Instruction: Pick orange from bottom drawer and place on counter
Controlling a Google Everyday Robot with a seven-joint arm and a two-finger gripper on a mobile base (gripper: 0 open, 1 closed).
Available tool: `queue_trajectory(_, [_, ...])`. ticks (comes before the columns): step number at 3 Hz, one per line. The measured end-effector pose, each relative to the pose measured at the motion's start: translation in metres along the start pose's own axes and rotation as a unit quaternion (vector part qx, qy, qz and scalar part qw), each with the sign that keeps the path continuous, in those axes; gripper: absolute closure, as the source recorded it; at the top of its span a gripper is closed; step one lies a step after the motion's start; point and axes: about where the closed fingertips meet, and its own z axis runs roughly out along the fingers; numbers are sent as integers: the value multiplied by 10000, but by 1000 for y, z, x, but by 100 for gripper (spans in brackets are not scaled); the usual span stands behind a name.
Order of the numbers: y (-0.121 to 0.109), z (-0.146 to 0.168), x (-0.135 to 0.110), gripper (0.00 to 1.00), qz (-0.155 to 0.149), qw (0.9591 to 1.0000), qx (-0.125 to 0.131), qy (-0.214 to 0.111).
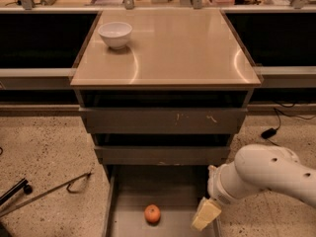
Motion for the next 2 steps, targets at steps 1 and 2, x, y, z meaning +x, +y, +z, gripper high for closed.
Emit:
queue_trajectory(1, [0, 75, 12, 0, 77, 9999, -135, 4])
queue_trajectory(2, [-3, 140, 22, 0, 201, 9997, -112, 17])
